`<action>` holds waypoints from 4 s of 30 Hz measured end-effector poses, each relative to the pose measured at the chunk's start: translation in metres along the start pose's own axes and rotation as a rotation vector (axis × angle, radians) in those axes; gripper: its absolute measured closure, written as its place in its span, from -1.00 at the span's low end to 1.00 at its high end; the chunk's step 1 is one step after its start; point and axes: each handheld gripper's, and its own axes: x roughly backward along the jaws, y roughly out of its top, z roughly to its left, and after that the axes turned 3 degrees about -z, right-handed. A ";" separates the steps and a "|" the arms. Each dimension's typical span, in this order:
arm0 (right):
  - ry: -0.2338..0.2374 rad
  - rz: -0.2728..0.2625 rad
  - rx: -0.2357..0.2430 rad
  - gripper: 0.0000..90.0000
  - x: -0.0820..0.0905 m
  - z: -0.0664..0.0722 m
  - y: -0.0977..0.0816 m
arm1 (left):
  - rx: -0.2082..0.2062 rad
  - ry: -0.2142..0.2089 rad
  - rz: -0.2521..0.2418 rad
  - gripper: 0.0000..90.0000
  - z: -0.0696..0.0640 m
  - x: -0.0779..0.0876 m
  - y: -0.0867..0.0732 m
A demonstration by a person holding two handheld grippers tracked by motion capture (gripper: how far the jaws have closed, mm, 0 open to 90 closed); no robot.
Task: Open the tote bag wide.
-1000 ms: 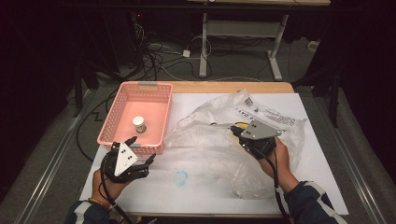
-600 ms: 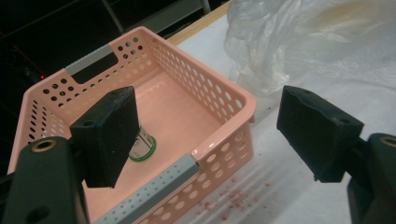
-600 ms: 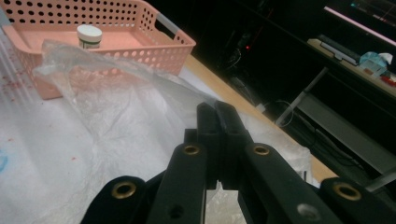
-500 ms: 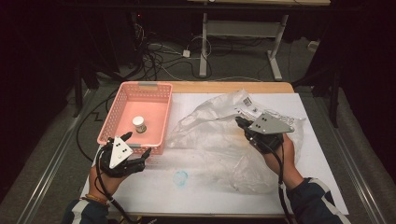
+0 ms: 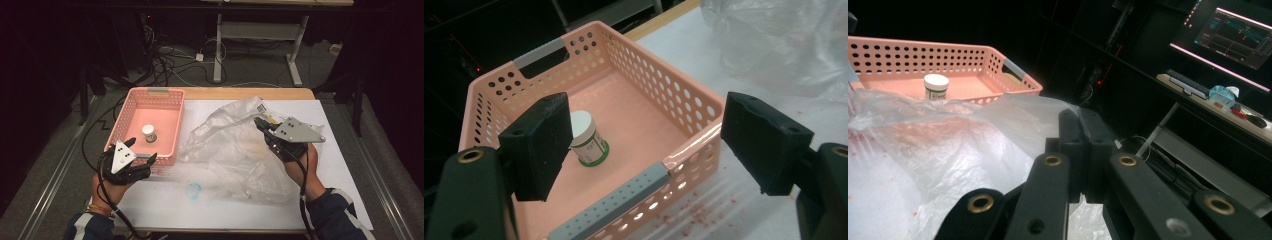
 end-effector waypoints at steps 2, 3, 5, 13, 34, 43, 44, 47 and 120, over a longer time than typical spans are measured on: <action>-0.005 0.000 0.003 1.00 -0.001 0.000 0.001 | 0.001 0.001 0.006 -0.55 0.002 -0.002 0.001; -0.008 -0.004 -0.001 1.00 -0.001 0.000 0.001 | 0.002 0.003 0.010 -0.55 0.003 -0.003 0.001; -0.014 -0.003 0.005 1.00 -0.001 0.000 0.001 | 0.008 -0.006 0.025 -0.55 0.007 -0.007 0.003; -0.029 -0.029 -0.013 1.00 0.002 -0.004 0.004 | 0.032 -0.034 0.076 -0.58 0.028 -0.029 0.021; -0.005 -0.033 0.010 1.00 0.005 0.001 0.002 | 0.057 -0.013 0.459 -0.57 0.086 -0.135 0.033; 0.025 -0.026 0.023 1.00 0.004 0.003 0.000 | 0.015 -0.143 0.679 -0.03 0.087 -0.160 0.025; 0.026 -0.024 0.022 1.00 0.003 0.003 0.000 | 0.015 -0.143 0.679 -0.02 0.087 -0.160 0.025; 0.028 -0.018 0.023 1.00 0.003 0.003 -0.002 | 0.001 -0.136 0.698 0.02 0.086 -0.161 0.026; -0.013 0.038 0.028 1.00 -0.010 0.005 -0.013 | -0.241 -0.368 -0.074 0.07 -0.093 -0.022 0.079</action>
